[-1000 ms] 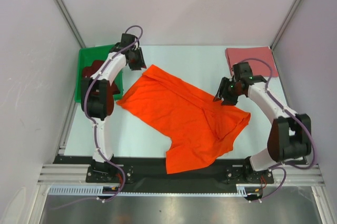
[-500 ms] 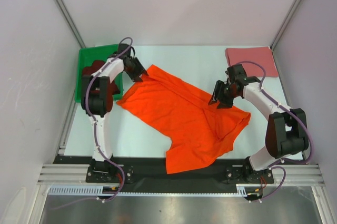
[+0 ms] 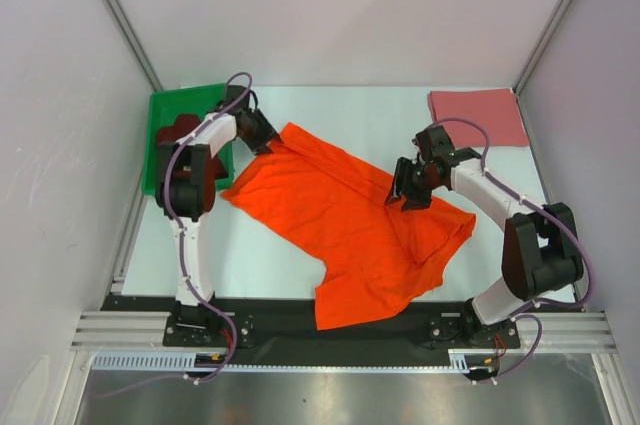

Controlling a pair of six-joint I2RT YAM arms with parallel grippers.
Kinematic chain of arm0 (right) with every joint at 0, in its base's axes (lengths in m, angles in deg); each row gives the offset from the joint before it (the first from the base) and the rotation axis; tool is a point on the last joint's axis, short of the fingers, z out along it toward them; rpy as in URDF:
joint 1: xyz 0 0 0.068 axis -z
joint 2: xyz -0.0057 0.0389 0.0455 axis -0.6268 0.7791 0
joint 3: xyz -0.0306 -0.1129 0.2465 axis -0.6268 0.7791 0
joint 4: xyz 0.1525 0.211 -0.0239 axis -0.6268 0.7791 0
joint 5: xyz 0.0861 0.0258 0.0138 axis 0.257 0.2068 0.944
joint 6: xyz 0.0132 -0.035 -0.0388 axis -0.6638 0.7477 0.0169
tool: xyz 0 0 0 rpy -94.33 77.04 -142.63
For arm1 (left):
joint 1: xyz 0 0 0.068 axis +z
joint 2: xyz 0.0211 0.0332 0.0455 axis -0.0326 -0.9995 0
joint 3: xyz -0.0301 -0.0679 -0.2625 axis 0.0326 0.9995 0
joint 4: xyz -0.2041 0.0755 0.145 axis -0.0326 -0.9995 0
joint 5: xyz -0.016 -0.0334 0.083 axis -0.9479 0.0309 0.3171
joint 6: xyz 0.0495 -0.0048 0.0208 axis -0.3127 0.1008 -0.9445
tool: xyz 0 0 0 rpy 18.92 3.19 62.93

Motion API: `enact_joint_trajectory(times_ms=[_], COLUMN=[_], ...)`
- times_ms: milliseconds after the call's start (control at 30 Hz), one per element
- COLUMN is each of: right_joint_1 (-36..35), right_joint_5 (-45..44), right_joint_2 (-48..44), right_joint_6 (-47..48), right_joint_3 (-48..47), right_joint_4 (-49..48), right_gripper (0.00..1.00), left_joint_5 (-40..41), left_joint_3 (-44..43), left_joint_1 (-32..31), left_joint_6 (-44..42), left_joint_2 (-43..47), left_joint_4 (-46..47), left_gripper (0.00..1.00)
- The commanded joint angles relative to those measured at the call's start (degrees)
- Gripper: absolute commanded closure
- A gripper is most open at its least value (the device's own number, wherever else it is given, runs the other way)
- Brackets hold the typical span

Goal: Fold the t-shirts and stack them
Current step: Fold the tshirt

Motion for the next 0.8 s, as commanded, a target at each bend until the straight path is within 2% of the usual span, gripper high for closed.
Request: enact_joint_trajectory(times_ms=[0, 67, 167, 200, 267, 300, 333, 533, 767], right_joint_1=[-1.29, -1.81, -1.90, -1.82, -1.82, -1.82, -1.82, -1.82, -1.82], right_joint_5=[-0.98, -1.41, -1.42, -1.33, -1.42, -1.50, -1.85, -1.94, -4.49], right_joint_2=[0.44, 0.35, 0.35, 0.35, 0.44, 0.35, 0.61, 1.84, 3.95], right_joint_6=[-1.23, -1.32, -1.23, -1.15, -0.71, -0.36, -0.18, 0.09, -0.09], right_joint_3=[0.38, 0.91, 1.00, 1.08, 1.00, 0.82, 0.82, 1.52, -0.31], right_joint_4=[-1.55, -1.81, -1.46, -1.37, -1.11, -0.94, -0.85, -1.72, -1.90], right_gripper=[0.46, 0.46, 0.46, 0.46, 0.46, 0.46, 0.46, 0.46, 0.46], left_joint_5=[1.06, 0.62, 0.36, 0.36, 0.79, 1.06, 1.58, 8.61, 7.56], left_joint_3=[-1.73, -1.91, -2.26, -2.69, -6.19, -7.52, -8.58, -9.73, 0.28], left_joint_1=[0.26, 0.26, 0.26, 0.26, 0.26, 0.26, 0.18, -1.40, -1.85], left_joint_6=[-0.54, -0.45, -0.89, -1.68, -3.00, -3.96, -5.88, -15.56, -16.01], left_joint_2=[-0.58, -1.02, -1.64, -1.90, -3.48, -4.09, -4.45, -1.82, 2.05], left_joint_4=[2.80, 3.32, 5.16, 5.17, 2.99, 2.02, 0.96, -2.21, 0.51], left_gripper=[0.50, 0.52, 0.67, 0.77, 0.86, 0.97, 1.00, 1.00, 0.94])
